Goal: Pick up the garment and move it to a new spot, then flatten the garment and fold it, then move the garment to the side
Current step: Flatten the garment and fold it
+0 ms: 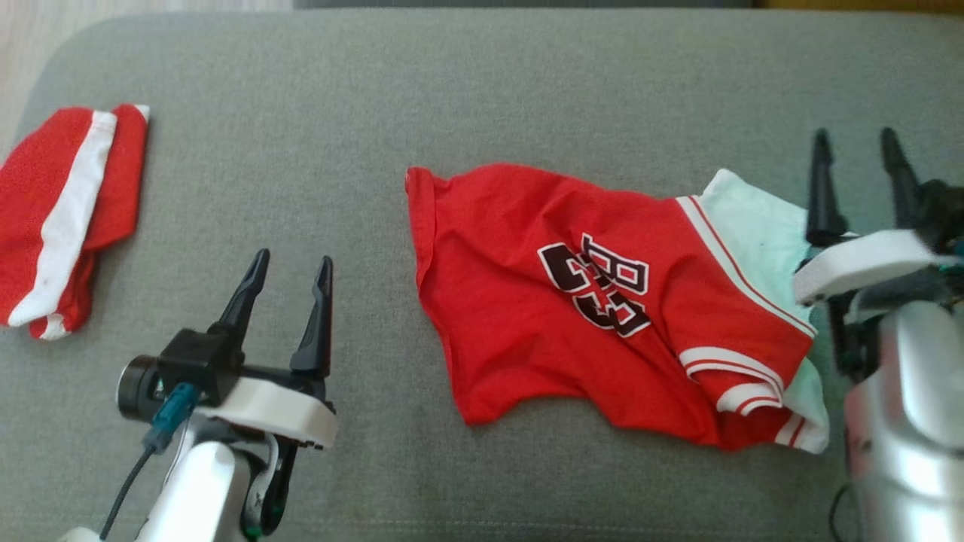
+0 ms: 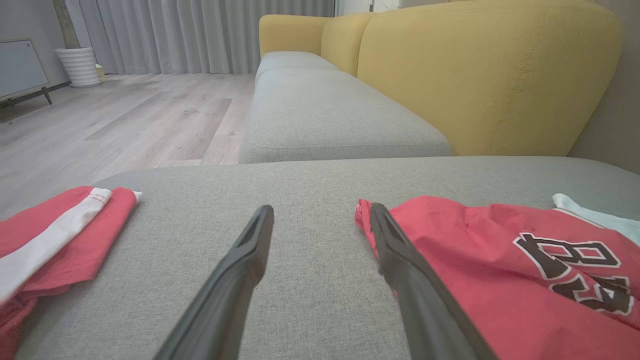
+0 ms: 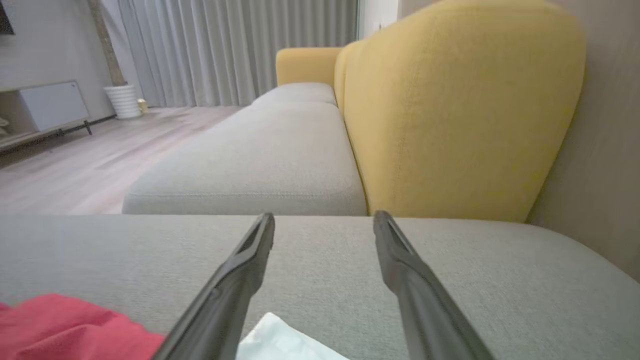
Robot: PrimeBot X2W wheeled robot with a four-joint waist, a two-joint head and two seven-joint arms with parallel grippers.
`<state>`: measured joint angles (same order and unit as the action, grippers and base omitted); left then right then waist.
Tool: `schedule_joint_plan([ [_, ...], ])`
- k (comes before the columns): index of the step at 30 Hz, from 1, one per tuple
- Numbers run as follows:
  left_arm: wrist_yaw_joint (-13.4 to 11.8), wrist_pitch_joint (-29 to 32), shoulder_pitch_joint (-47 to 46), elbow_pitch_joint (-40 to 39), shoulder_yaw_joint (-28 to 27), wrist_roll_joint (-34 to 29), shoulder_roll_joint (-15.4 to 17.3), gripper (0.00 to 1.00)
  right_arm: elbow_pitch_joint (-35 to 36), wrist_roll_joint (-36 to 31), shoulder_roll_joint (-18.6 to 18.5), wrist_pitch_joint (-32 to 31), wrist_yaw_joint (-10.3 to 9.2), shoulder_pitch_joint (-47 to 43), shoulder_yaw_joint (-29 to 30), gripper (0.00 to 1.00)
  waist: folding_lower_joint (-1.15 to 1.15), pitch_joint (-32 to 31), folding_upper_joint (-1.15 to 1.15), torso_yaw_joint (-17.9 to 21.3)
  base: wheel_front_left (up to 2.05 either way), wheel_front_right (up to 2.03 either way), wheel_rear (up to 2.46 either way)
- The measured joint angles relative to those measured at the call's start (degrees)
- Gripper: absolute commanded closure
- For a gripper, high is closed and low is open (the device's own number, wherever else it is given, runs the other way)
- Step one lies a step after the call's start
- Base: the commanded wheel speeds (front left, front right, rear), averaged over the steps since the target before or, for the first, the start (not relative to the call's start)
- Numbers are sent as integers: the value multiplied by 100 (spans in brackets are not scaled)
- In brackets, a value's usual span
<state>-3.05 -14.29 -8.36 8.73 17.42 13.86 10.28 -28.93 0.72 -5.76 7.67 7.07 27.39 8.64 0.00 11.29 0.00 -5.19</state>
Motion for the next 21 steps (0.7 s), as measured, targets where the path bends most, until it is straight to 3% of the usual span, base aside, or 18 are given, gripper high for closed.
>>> schedule_joint_plan([
  [12, -104, 1, 374, -47, -123, 59, 86, 0, 2640, 367, 263, -676, -1, -2063, -750, 0, 0, -401, 0, 179, 0, 0, 0],
  [21, -168, 66, 581, -133, -113, 60, 169, 0, 3316, 783, 307, -929, -1, -2826, -876, 0, 0, -560, 0, 206, 0, 0, 0],
])
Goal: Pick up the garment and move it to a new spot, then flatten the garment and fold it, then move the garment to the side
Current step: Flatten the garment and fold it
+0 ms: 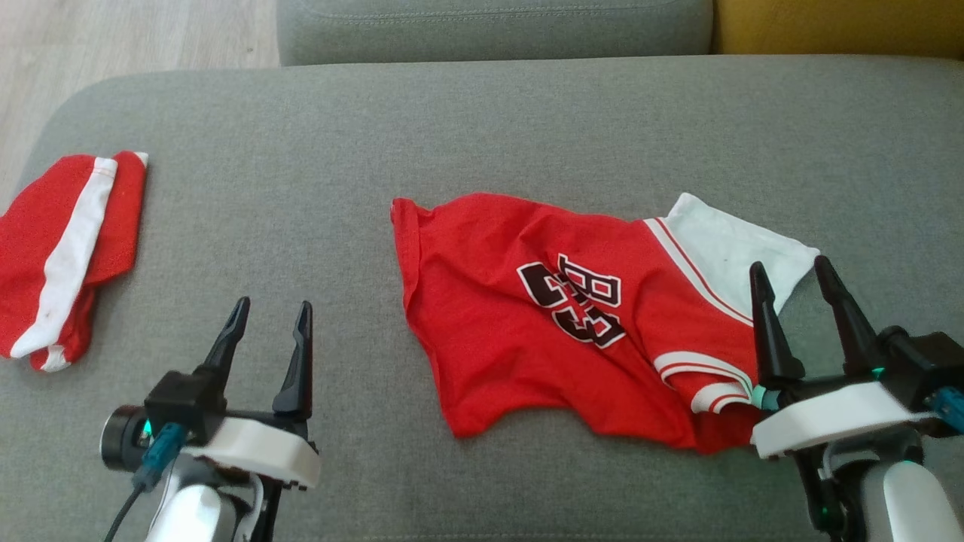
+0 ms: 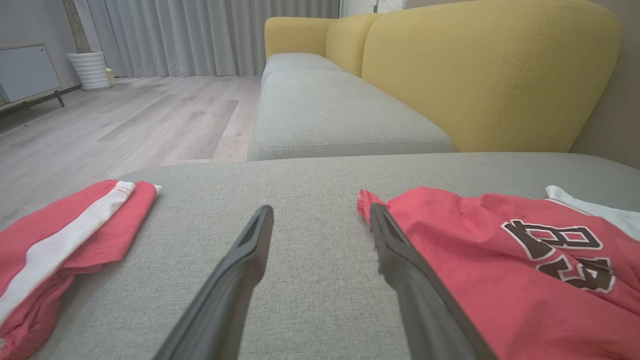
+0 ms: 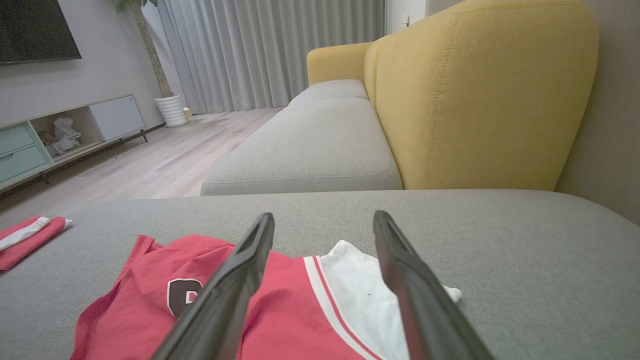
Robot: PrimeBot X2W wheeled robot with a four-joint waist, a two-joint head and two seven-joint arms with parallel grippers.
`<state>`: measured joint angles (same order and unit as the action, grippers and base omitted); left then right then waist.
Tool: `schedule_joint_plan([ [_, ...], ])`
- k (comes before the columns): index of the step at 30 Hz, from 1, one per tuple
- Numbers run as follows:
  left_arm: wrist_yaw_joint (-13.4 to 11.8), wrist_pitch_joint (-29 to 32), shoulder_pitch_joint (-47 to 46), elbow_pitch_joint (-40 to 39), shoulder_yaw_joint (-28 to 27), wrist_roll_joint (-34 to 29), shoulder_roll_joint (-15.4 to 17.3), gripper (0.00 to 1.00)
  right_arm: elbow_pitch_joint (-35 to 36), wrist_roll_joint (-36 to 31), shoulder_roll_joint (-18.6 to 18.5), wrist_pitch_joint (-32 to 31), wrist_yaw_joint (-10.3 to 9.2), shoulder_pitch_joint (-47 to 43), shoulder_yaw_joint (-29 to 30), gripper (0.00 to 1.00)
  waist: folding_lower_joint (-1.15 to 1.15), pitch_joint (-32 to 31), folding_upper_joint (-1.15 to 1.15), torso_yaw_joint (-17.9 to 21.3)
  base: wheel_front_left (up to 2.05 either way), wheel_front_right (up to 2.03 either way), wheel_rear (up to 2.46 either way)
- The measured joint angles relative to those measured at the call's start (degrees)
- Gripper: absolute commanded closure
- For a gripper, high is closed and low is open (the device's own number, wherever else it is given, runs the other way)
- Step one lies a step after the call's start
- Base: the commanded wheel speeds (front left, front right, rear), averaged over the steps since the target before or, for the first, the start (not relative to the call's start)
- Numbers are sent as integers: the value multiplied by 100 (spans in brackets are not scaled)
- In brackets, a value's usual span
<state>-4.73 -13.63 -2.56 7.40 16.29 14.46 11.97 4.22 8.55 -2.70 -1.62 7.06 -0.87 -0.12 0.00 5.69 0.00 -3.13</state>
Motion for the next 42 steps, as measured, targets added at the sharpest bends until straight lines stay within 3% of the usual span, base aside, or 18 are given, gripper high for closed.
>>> schedule_joint_plan([
  [18, -71, 212, -99, -116, 91, 83, 37, 0, 67, 23, 1, -178, 0, 6, 40, 0, 0, 133, 0, -3, 0, 0, 0],
  [22, 151, 467, -840, 89, 332, 83, -25, 0, 118, 23, 2, -197, 0, 32, 4, 0, 0, 339, 0, 28, 0, 0, 0],
  [28, 533, 809, -2307, 982, 466, 188, -258, 0, 123, -5, 2, -227, 0, 275, -122, 0, 0, 741, 0, 174, 0, 0, 0],
  [40, 991, 1260, -3528, 3494, 465, 688, -492, 0, 74, -13, 1, -240, 1, 509, -213, 0, -1, 1281, 0, 570, 0, 0, 0],
  [41, 1034, 1278, -3590, 3646, 493, 706, -502, 77, 52, -4, 1, -240, 0, 509, -209, 0, -1, 1299, 0, 586, 0, 0, 0],
  [42, 1070, 1285, -3640, 3771, 504, 728, -528, 100, 34, 0, 1, -241, 0, 509, -207, 0, -1, 1311, 0, 597, 0, 0, 0],
])
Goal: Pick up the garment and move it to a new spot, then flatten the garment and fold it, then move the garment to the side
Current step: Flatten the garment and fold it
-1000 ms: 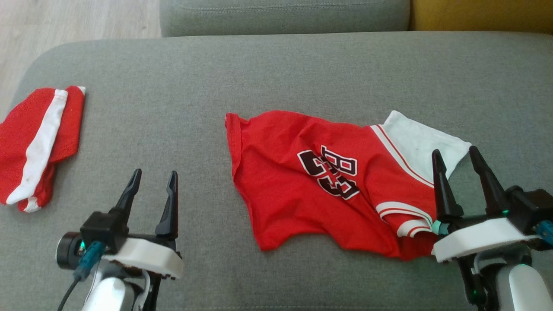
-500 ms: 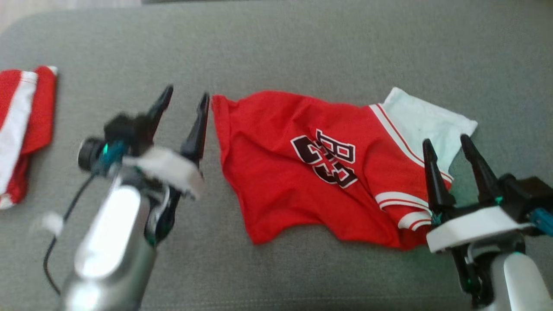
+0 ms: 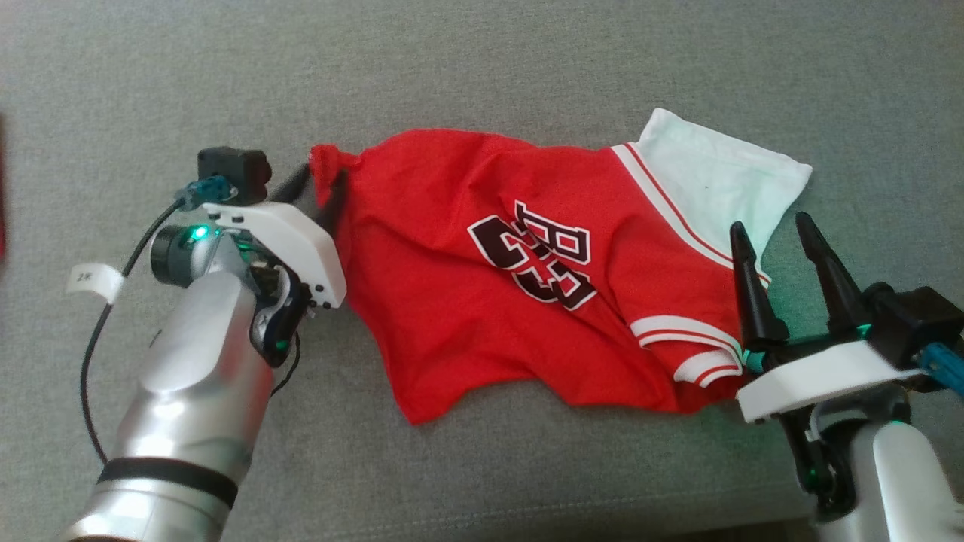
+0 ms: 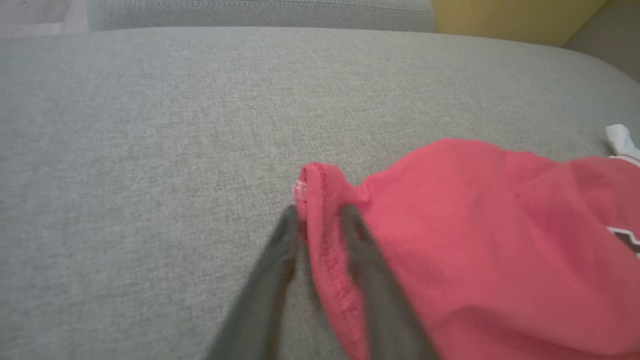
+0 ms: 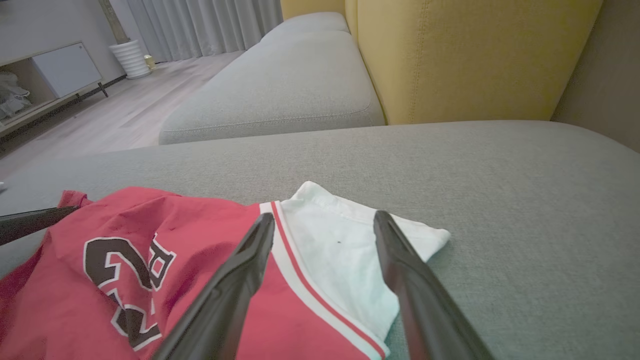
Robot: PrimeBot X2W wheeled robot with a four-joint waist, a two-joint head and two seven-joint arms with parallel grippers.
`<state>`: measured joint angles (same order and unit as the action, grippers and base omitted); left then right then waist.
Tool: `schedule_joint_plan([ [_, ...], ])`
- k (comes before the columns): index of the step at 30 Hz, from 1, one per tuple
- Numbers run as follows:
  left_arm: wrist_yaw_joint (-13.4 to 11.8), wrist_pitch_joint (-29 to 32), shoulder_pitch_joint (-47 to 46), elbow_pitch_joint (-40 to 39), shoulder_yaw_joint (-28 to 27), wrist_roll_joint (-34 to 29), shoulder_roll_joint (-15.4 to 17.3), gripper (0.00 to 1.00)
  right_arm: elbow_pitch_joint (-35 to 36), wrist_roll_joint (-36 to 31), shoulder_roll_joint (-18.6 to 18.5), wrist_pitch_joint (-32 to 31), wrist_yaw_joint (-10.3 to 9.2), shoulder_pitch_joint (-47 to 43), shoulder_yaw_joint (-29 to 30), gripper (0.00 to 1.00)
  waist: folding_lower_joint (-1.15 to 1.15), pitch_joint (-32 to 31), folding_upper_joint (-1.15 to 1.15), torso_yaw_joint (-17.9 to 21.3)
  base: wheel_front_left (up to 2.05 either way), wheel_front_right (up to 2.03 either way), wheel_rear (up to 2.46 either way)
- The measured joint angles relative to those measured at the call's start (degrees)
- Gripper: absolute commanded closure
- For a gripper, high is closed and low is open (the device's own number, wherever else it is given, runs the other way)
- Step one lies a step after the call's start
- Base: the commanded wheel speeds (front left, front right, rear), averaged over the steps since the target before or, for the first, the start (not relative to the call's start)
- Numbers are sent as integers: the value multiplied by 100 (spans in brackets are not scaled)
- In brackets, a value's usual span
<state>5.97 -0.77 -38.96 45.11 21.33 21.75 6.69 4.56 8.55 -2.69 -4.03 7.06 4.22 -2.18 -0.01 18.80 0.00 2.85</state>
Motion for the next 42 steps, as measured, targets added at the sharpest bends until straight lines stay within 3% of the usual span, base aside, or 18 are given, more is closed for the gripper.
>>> schedule_joint_plan([
  [11, 111, -602, -337, 613, 230, 63, -99, 100, -850, -29, 1, -54, 0, 673, 602, 0, 0, -58, 0, -73, 0, 0, 0],
  [22, 116, -950, -493, 829, 595, 213, -224, 100, -3507, -636, -122, -665, 1, 2241, 1400, 0, 0, 39, 0, -326, 0, 0, 0],
  [28, 118, -1101, -501, 823, 767, 289, -227, 100, -4107, -667, -159, -715, 1, 2671, 1641, 0, 1, 63, 0, -431, 0, 0, 0],
  [29, 118, -1123, -500, 803, 775, 316, -215, 100, -4175, -630, -159, -713, 1, 2726, 1637, 31, 1, 60, 0, -435, 0, 0, 0],
  [30, 118, -1162, -500, 773, 777, 332, -199, 100, -4223, -582, -159, -693, 1, 2748, 1628, 100, 1, 51, 0, -439, 0, 0, 0],
  [35, 152, -1302, -485, 436, 743, 363, -47, 100, -4267, -397, -162, -342, 1, 2743, 1556, 100, 1, -41, 0, -462, 0, 0, 0],
  [39, 67, -1345, -431, -22, 608, 358, 107, 100, -3936, -235, -197, -48, 1, 2742, 1417, 100, 1, -146, 0, -474, 0, 0, 0],
  [42, -76, -1346, -263, -805, 357, 322, 304, 100, -3349, -190, -297, 90, 1, 2742, 1173, 100, 1, -289, 0, -477, 0, 0, 0],
])
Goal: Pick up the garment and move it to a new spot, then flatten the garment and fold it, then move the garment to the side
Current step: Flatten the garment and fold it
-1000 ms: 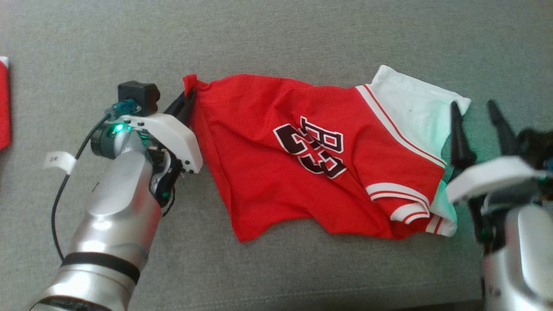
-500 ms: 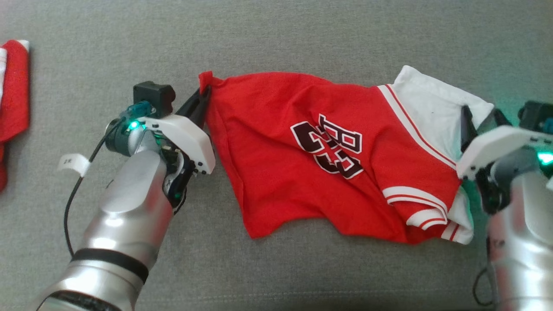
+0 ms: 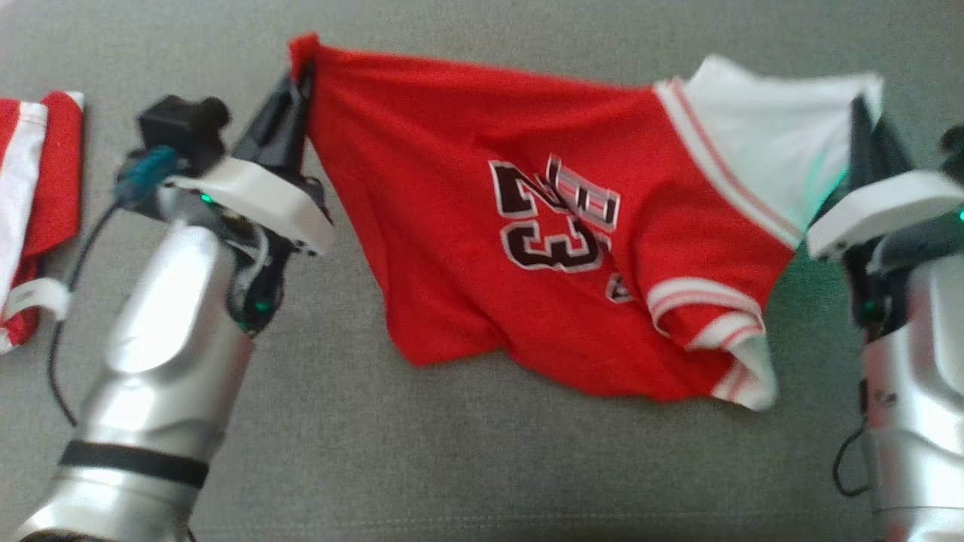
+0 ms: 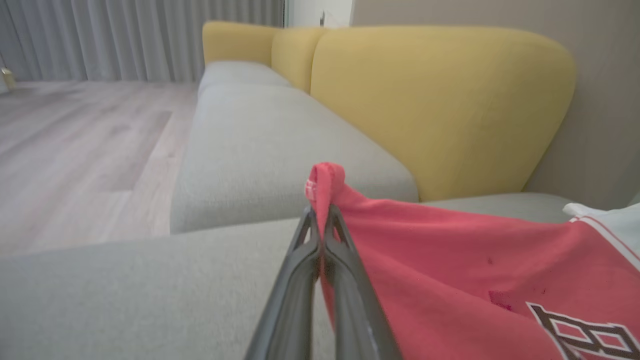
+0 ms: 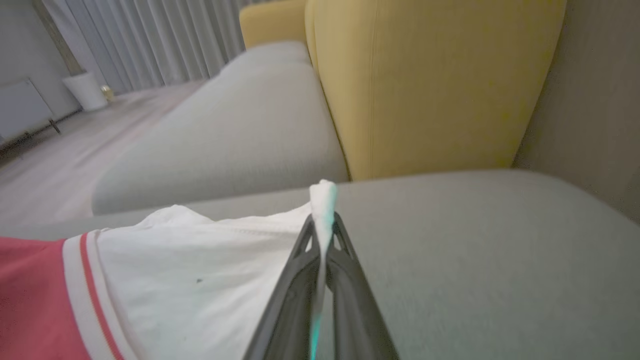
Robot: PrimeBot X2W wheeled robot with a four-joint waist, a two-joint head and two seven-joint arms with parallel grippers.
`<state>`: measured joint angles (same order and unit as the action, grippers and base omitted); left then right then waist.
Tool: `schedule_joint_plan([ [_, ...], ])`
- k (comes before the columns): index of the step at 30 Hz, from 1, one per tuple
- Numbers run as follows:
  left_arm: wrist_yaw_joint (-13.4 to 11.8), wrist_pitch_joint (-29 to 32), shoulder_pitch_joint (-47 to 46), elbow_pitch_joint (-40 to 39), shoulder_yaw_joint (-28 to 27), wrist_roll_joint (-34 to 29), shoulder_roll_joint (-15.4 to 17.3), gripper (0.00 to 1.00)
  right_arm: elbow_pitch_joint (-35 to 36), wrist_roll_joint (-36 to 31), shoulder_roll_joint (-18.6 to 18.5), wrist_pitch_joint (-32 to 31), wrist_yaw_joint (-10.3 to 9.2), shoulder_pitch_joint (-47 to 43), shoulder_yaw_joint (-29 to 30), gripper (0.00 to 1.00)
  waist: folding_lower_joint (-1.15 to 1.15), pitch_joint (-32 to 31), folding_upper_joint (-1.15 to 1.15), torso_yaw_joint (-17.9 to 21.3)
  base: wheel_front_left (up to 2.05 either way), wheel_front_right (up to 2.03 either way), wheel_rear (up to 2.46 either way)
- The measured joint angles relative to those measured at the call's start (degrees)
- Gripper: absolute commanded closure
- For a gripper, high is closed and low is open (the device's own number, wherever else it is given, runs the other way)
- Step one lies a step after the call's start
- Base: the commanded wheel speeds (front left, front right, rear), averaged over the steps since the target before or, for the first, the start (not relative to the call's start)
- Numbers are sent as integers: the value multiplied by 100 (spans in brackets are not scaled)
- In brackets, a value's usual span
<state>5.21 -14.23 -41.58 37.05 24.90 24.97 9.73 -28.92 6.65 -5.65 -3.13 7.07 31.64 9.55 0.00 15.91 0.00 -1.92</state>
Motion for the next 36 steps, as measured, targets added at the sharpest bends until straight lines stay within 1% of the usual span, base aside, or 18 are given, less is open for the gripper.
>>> schedule_joint_plan([
  [3, -129, -5, 214, -821, -193, -86, 208, 100, 806, 162, -53, 43, 0, -3, -133, 100, 0, -165, 0, 0, 0, 0, 0],
  [7, -276, 5, 455, -1793, -354, -113, 444, 100, 2023, 287, -66, -55, 0, -21, -226, 100, 0, -411, 0, -8, 0, 0, 0],
  [11, -486, 336, 529, -2816, -453, -119, 691, 100, 3173, 287, -216, -323, 0, -18, -231, 100, 0, -661, 0, -29, 0, 0, 0],
  [14, -636, 637, 534, -3508, -530, -127, 827, 100, 3765, 286, -271, -620, 0, -15, -222, 100, 0, -855, 0, -54, 0, 0, 0],
  [17, -734, 949, 572, -4042, -532, -126, 888, 100, 4142, 287, -307, -884, 0, 12, -210, 100, 0, -1040, 0, -87, 0, 0, 0],
  [21, -814, 1261, 624, -4426, -530, -111, 965, 100, 4317, 331, -415, -1168, 0, 143, -194, 100, 0, -1233, 0, -123, 0, 0, 0],
  [27, -882, 1424, 649, -4517, -530, -109, 1007, 100, 4265, 471, -422, -1363, 0, 261, -240, 100, 1, -1391, 0, -117, 0, 0, 0],
  [32, -864, 1438, 641, -4257, -520, 1, 996, 100, 3813, 664, -435, -1456, 0, 541, -271, 100, 0, -1310, 0, -115, 0, 0, 0],
  [36, -712, 1314, 350, -3618, -510, 78, 890, 100, 3115, 804, -465, -1455, 0, 1107, -332, 100, 0, -1090, 0, -133, 0, 0, 0],
])
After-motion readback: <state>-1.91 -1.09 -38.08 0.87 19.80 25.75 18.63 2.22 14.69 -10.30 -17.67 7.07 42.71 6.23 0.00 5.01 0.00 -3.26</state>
